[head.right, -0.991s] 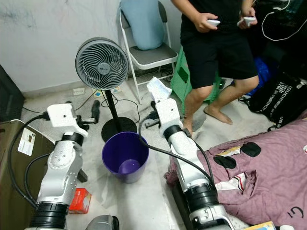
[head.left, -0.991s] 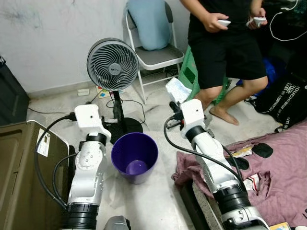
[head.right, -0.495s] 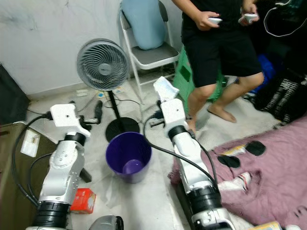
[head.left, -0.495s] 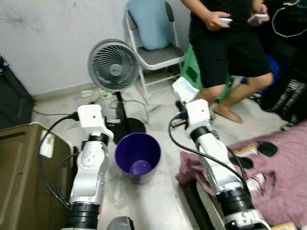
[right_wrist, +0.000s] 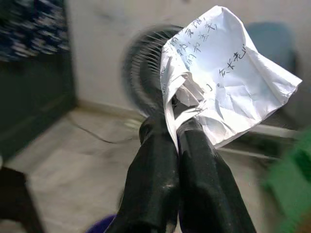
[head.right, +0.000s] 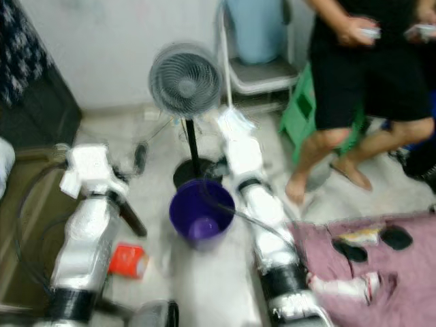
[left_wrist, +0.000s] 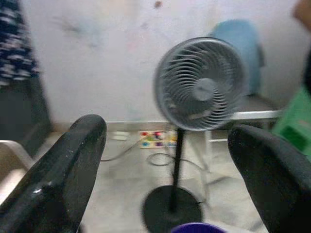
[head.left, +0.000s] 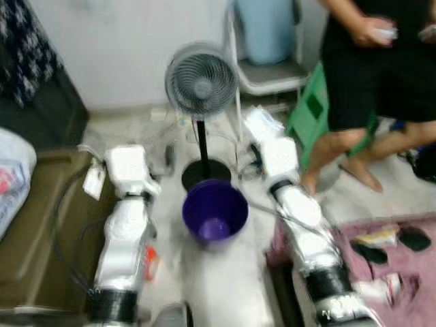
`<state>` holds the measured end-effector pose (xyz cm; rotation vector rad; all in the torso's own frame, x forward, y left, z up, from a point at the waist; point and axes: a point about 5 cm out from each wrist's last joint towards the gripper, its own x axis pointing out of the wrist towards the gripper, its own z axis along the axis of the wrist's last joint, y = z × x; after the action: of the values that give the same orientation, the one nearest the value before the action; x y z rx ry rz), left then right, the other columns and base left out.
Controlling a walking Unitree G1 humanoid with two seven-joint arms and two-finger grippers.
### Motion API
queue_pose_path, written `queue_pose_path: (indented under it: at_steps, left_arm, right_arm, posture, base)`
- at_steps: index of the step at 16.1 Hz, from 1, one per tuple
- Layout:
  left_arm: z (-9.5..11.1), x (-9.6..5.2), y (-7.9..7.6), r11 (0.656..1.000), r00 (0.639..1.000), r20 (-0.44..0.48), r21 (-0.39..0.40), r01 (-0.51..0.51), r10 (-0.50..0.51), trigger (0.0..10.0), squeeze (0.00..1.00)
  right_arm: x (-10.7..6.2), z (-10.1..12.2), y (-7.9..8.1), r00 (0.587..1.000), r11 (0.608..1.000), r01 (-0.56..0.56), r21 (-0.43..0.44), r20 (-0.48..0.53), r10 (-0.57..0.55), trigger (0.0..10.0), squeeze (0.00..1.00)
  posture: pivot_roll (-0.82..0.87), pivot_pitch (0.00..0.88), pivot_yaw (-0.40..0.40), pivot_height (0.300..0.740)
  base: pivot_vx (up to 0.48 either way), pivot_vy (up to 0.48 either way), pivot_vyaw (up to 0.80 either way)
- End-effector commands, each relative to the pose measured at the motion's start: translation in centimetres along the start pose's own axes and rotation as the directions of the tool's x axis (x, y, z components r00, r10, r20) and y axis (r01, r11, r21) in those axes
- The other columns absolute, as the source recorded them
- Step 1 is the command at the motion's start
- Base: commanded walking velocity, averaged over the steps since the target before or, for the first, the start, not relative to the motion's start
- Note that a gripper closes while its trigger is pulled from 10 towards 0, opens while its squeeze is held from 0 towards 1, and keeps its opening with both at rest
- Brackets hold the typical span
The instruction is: Clean up the room
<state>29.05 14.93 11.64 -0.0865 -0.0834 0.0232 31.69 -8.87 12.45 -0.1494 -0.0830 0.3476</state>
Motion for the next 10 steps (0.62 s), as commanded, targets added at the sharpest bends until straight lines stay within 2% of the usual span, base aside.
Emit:
queue_pose_path:
  at_steps: [1,4,10]
  left_arm:
    - [0.48,-0.08,-0.35,1.0,1.0,0.02,-0.014,0.0,0.001,10.0,0.0]
    - [0.52,-0.19,-0.24,1.0,1.0,0.022,-0.014,-0.009,0.009,10.0,0.0]
    - [0.48,-0.22,-0.43,1.0,1.0,0.01,-0.016,0.022,-0.022,10.0,0.0]
  right_arm:
    - [-0.06,-0.19,-0.45,1.0,1.0,0.002,-0.011,-0.01,-0.002,10.0,0.0]
    - [0.11,-0.18,-0.15,1.0,1.0,-0.011,-0.006,-0.011,0.011,10.0,0.0]
    - [0.1,-0.27,-0.79,0.999,0.999,0.048,0.018,-0.01,-0.048,10.0,0.0]
  posture:
    - [0.0,0.044,0.028,0.74]
    - [0.0,0.046,0.023,0.74]
    - [0.0,0.047,0.028,0.74]
  base:
    - [0.0,0.0,0.8]
    - [0.0,0.0,0.72]
    - [0.0,0.0,0.0]
